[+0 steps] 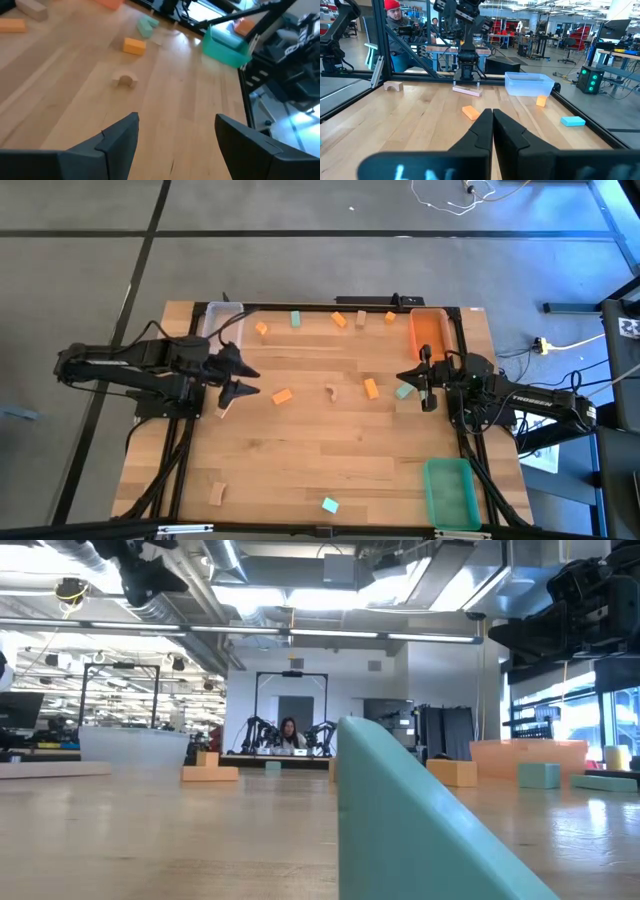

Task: Sort & place blocks by color
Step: Put the orange block into the transparent bin

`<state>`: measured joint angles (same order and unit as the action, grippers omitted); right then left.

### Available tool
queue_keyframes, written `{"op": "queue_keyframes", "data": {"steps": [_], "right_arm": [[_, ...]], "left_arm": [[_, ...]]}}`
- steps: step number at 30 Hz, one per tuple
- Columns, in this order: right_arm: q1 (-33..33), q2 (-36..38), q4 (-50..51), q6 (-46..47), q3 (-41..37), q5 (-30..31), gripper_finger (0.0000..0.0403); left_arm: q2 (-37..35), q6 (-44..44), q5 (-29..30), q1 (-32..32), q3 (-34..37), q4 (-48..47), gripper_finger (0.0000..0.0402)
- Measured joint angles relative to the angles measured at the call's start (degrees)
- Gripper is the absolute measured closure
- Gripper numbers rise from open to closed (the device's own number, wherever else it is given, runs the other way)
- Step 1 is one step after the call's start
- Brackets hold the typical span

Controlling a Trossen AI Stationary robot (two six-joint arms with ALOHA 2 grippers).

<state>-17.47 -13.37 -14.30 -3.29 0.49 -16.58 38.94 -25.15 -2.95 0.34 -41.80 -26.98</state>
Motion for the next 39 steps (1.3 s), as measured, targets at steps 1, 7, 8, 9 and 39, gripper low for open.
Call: {"op": "queue_keyframes", "data": {"steps": [1, 7, 8, 9, 39], "right_arm": [[0.0, 0.0, 0.0, 0.0, 0.0, 0.0, 0.0389], [0.0, 0.0, 0.0, 0.0, 0.0, 0.0, 0.0389], [0.0, 0.0, 0.0, 0.0, 0.0, 0.0, 0.0389], [0.0, 0.0, 0.0, 0.0, 0.0, 0.0, 0.0389], [0.0, 0.0, 0.0, 0.0, 0.0, 0.0, 0.0389]], "left_arm": [[0.4, 0.2, 0.0, 0.0, 0.0, -0.3, 0.0151], [5.3, 0.8, 0.4, 0.0, -1.0, -2.2, 0.0151], [6.8, 1.3, 0.4, 0.0, -1.9, -3.5, 0.0151], [8.4, 1.7, 0.7, 0.0, -3.1, -5.5, 0.0150], [48.8, -7.4, 6.8, 2.8, -18.5, -19.1, 0.0150]]}}
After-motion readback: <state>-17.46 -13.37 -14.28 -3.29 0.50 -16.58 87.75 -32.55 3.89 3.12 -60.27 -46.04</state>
